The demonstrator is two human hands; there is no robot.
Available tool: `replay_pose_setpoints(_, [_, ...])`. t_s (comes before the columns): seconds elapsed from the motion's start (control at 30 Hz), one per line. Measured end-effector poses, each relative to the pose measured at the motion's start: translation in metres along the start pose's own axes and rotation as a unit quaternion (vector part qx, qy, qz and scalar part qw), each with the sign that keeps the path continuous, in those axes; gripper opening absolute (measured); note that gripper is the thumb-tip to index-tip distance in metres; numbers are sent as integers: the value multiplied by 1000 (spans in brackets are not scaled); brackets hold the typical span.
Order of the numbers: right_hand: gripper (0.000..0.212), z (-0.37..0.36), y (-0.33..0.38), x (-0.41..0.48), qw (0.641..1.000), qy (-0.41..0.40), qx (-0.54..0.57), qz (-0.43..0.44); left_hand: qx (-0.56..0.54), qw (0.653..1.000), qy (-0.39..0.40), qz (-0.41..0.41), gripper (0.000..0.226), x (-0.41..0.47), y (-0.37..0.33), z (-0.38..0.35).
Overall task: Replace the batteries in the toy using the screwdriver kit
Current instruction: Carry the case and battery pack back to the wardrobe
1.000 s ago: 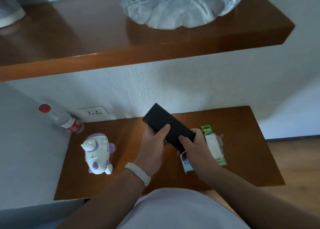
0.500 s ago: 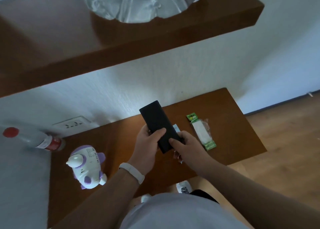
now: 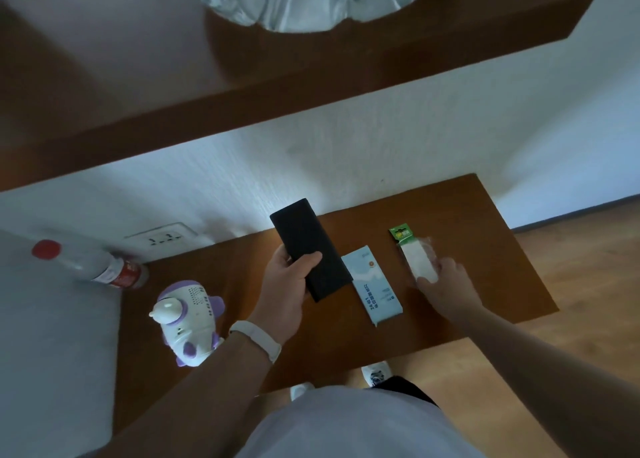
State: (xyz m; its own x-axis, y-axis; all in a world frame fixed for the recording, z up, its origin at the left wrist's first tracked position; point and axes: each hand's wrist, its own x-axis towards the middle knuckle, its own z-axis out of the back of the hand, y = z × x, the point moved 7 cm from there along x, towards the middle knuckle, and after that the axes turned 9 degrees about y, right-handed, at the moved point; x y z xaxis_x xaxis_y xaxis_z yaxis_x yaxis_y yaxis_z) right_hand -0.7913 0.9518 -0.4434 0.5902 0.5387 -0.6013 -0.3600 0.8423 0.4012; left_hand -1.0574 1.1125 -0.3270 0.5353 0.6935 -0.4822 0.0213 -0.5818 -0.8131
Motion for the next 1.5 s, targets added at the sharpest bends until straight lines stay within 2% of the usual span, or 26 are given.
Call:
replay_pose_setpoints(0.1, [72, -7, 1, 3, 1000, 3, -26, -12, -8, 1000, -13, -1, 39, -2, -1, 6])
replay_pose_setpoints(0.33, [67, -10, 13, 5, 995, 18, -101, -14, -10, 1000, -15, -1, 37, -6, -2, 10])
replay_pose_setpoints(0.5, [67, -8, 34, -3, 997, -6, -73, 19, -8, 1000, -24, 0, 37, -6, 0, 13])
replay_pose_setpoints(0.63, [64, -29, 60, -16, 997, 26, -52, 49, -12, 1000, -25, 2, 37, -7, 1, 17])
replay_pose_setpoints(0.8, [61, -57, 80, -25, 992, 60, -75, 76, -11, 1000, -19, 1, 36, -12, 3, 22])
replay_pose_setpoints(0.97, [69, -67, 84, -25, 990, 69, -91, 77, -14, 999, -29, 6, 37, -16, 6, 32])
replay_pose_setpoints(1.13, [84, -63, 74, -27, 991, 75, -57, 99, -13, 999, -33, 12, 37, -19, 8, 40])
replay_pose_setpoints(1.33, [73, -57, 46, -24, 991, 93, -56, 77, -12, 999, -27, 19, 38, -21, 8, 41])
replay_pose_setpoints(1.5, [95, -66, 49, -21, 988, 115, -89, 48, -4, 999, -19, 27, 36, -21, 13, 38])
